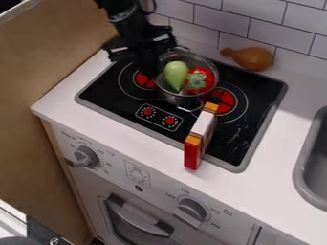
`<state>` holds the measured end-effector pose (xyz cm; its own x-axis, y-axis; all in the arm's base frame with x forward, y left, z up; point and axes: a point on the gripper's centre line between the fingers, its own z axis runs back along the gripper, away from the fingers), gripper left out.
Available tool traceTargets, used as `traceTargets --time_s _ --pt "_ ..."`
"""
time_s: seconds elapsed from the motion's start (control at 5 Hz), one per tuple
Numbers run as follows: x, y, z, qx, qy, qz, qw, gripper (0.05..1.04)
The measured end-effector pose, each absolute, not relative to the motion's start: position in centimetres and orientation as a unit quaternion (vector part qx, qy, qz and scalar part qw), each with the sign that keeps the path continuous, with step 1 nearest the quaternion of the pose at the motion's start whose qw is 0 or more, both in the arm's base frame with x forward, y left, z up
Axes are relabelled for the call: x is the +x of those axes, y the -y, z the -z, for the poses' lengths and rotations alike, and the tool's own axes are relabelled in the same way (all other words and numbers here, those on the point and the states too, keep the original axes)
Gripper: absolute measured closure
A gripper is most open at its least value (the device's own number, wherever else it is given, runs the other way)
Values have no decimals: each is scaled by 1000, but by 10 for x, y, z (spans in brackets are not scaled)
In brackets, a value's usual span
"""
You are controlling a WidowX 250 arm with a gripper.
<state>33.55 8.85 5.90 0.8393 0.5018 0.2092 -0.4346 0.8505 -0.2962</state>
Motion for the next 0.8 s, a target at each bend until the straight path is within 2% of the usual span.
traceTargets --time_s 0.4,0.8 --pt "339 -126 -74 -119 144 -226 956 1030" --pt "351 -170 -66 -114 137 -205 962 1017"
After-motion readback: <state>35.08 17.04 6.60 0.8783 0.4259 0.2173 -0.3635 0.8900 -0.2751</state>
